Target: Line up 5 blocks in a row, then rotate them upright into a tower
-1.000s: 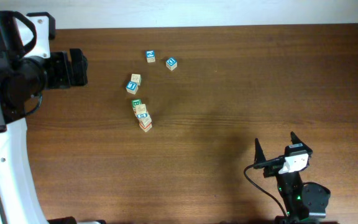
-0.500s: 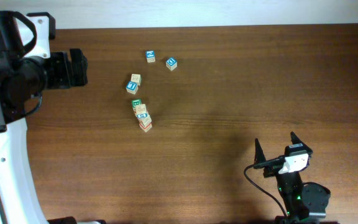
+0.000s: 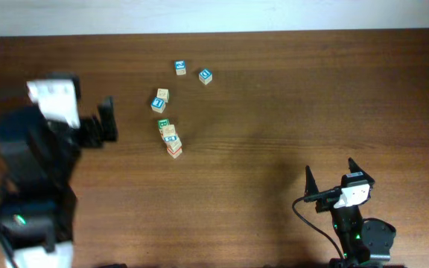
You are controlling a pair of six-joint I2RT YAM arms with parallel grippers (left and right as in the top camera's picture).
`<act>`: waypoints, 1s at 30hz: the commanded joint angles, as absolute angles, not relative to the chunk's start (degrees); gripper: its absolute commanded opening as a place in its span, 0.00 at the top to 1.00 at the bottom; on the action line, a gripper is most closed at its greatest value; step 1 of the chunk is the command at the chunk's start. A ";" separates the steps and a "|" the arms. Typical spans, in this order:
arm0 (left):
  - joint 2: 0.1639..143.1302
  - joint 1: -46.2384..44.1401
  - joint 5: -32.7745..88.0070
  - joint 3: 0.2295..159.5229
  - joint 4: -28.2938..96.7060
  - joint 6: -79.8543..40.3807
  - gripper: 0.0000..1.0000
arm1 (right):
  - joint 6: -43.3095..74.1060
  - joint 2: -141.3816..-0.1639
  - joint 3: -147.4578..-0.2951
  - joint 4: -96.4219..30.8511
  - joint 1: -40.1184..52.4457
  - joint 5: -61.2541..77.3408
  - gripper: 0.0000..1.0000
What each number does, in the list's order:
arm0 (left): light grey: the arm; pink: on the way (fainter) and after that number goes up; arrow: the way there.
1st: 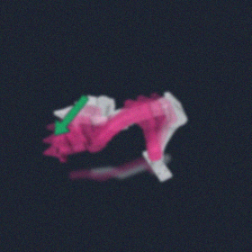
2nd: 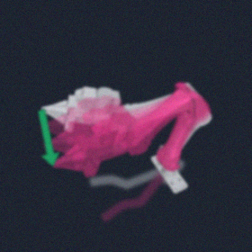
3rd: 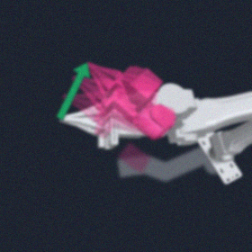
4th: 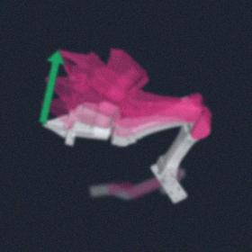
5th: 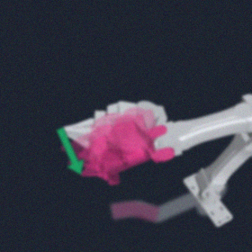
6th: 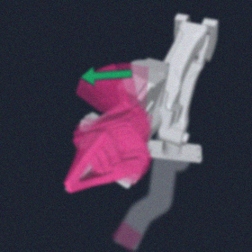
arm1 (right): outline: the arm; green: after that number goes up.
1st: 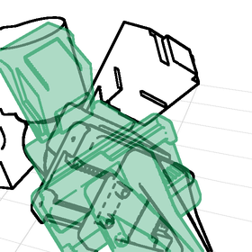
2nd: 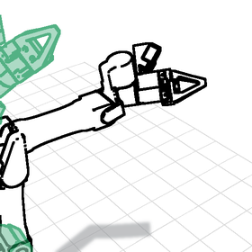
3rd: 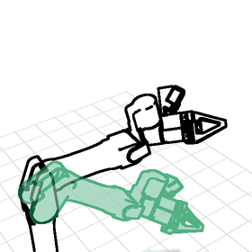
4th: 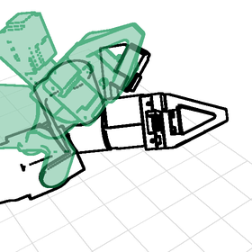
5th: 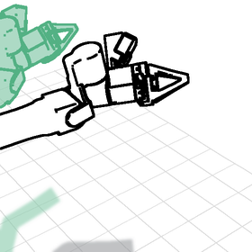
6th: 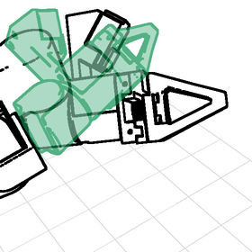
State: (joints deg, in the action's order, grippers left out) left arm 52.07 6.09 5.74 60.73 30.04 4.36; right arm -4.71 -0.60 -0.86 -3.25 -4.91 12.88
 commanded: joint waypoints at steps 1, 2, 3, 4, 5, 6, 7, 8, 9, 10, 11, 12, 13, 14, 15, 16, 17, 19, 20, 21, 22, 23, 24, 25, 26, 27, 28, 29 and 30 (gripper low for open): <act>38.24 6.83 6.42 40.03 17.28 8.71 0.01 | -4.71 -0.21 -0.32 -3.18 -5.23 12.16 0.02; 34.65 6.81 6.61 35.22 13.98 9.74 0.01 | -4.71 -0.21 -0.32 -3.18 -5.23 12.19 0.02; 30.96 6.83 6.81 29.71 10.28 10.68 0.01 | -4.69 -0.21 -0.32 -3.18 -5.23 12.19 0.02; 26.59 6.83 7.25 24.38 6.81 12.36 0.01 | -4.69 -0.21 -0.32 -3.20 -5.23 12.19 0.02; 24.29 6.83 8.14 21.41 4.89 14.09 0.01 | -4.69 -0.21 -0.32 -3.18 -5.23 12.19 0.02; 21.56 6.83 8.88 18.13 3.05 15.92 0.01 | -4.69 -0.21 -0.32 -3.20 -5.23 12.19 0.02; 19.35 6.83 9.28 15.88 2.04 17.04 0.01 | -4.69 -0.21 -0.32 -3.18 -5.23 12.19 0.02; 16.40 6.83 9.30 13.15 0.91 17.74 0.01 | -4.71 -0.21 -0.32 -3.20 -5.23 12.19 0.02; 13.26 6.83 9.21 10.61 0.27 18.70 0.01 | -4.71 -0.21 -0.32 -3.18 -5.23 12.16 0.02; 10.85 6.83 9.23 8.86 0.23 20.21 0.01 | -4.71 -0.21 -0.32 -3.18 -5.23 12.19 0.02; 9.06 6.83 9.21 7.62 0.21 21.06 0.01 | -4.71 -0.21 -0.32 -3.20 -5.23 12.19 0.02; 6.70 6.83 9.23 5.93 0.30 22.50 0.01 | -4.69 -0.21 -0.32 -3.18 -5.23 12.19 0.02; 4.75 6.83 9.21 4.47 0.32 23.16 0.01 | -4.71 -0.21 -0.32 -3.20 -5.23 12.19 0.02; 3.70 6.83 9.21 3.55 0.32 23.97 0.01 | -4.71 -0.21 -0.32 -3.20 -5.23 12.19 0.02; 2.37 6.81 9.19 2.26 0.64 24.67 0.01 | -4.69 -0.21 -0.32 -3.20 -5.23 12.19 0.02; 1.39 6.81 9.17 1.21 1.04 25.04 0.01 | -4.69 -0.21 -0.32 -3.18 -5.23 12.19 0.02; 0.16 6.74 9.43 0.38 2.81 24.99 0.01 | -4.71 -0.21 -0.32 -3.18 -5.23 12.19 0.02; 0.27 5.80 9.30 0.47 3.86 23.83 0.01 | -4.69 -0.21 -0.32 -3.20 -5.23 12.19 0.02; 0.27 5.32 8.99 0.47 3.88 23.83 0.01 | -4.71 -0.21 -0.32 -3.18 -5.23 12.19 0.02; 0.27 5.13 9.02 0.47 3.84 23.86 0.01 | -4.69 -0.21 -0.32 -3.18 -5.23 12.19 0.02; 0.27 5.15 9.02 0.47 3.70 23.88 0.01 | -4.69 -0.21 -0.32 -3.18 -5.23 12.19 0.02; 0.30 5.15 9.02 0.47 3.73 23.88 0.01 | -4.71 -0.21 -0.32 -3.20 -5.23 12.19 0.02; 0.30 5.15 9.02 0.49 3.73 23.88 0.01 | -4.71 -0.21 -0.32 -3.18 -5.23 12.19 0.02; 0.30 5.15 9.02 0.49 3.73 23.88 0.01 | -4.69 -0.21 -0.32 -3.18 -5.23 12.19 0.02; 0.30 5.15 9.02 0.49 3.73 23.88 0.01 | -4.71 -0.21 -0.32 -3.18 -5.23 12.19 0.02; 0.30 5.15 9.02 0.49 3.73 23.88 0.01 | -4.71 -0.21 -0.32 -3.18 -5.23 12.19 0.02; 0.30 5.15 9.02 0.49 3.73 23.88 0.01 | -4.69 -0.21 -0.32 -3.18 -5.23 12.19 0.02; 0.30 5.15 9.02 0.49 3.73 23.88 0.01 | -4.71 -0.21 -0.32 -3.18 -5.23 12.19 0.02; 0.30 5.15 9.02 0.49 3.73 23.88 0.01 | -4.71 -0.21 -0.32 -3.18 -5.23 12.19 0.02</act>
State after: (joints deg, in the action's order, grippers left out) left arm 0.89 5.37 8.56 0.86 3.81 23.00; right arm -4.71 -0.62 -0.84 -3.20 -4.91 12.88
